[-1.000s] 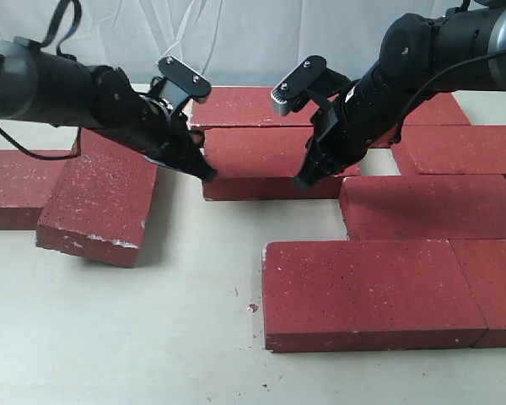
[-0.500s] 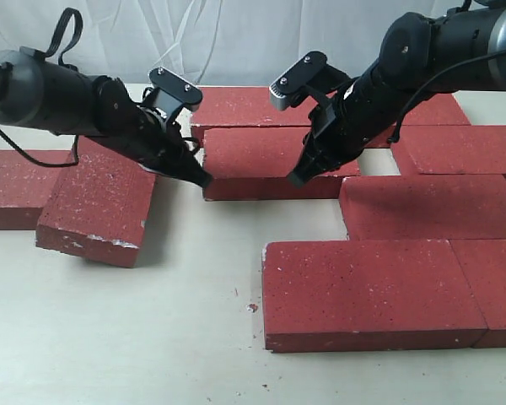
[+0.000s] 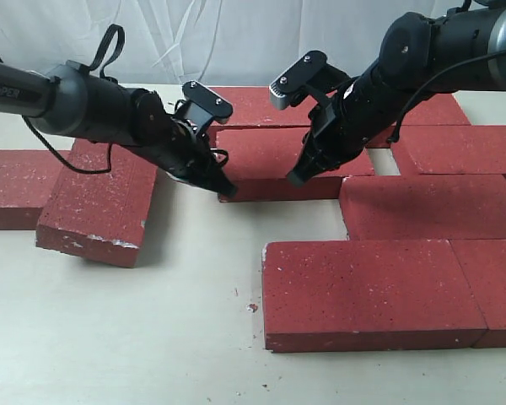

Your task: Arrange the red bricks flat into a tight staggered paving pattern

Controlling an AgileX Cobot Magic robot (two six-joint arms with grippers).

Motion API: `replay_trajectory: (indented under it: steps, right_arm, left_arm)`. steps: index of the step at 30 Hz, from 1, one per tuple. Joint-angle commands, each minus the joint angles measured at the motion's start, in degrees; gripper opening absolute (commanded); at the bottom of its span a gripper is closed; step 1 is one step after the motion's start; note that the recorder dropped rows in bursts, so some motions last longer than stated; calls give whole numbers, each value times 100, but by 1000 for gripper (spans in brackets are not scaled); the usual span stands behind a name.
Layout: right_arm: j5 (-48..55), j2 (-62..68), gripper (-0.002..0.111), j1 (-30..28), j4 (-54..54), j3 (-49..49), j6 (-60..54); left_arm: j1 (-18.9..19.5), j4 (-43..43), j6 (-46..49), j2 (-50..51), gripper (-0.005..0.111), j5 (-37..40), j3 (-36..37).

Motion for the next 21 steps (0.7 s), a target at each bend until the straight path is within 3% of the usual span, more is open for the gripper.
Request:
replay_trajectory:
  steps: [1,13,21]
  right_arm:
    - [-40,-10,-1,-11,10,16,-26]
    - [-40,-10,-1,-11,10,16,-26]
    - [-69,-10,-1,-11,10,16,-26]
  left_arm:
    - [-149,-50,-44,229,0,-171,-114]
    - [-149,123,-33,322,0,190,-382]
    - [255,396,-224,-27,0,704,-382]
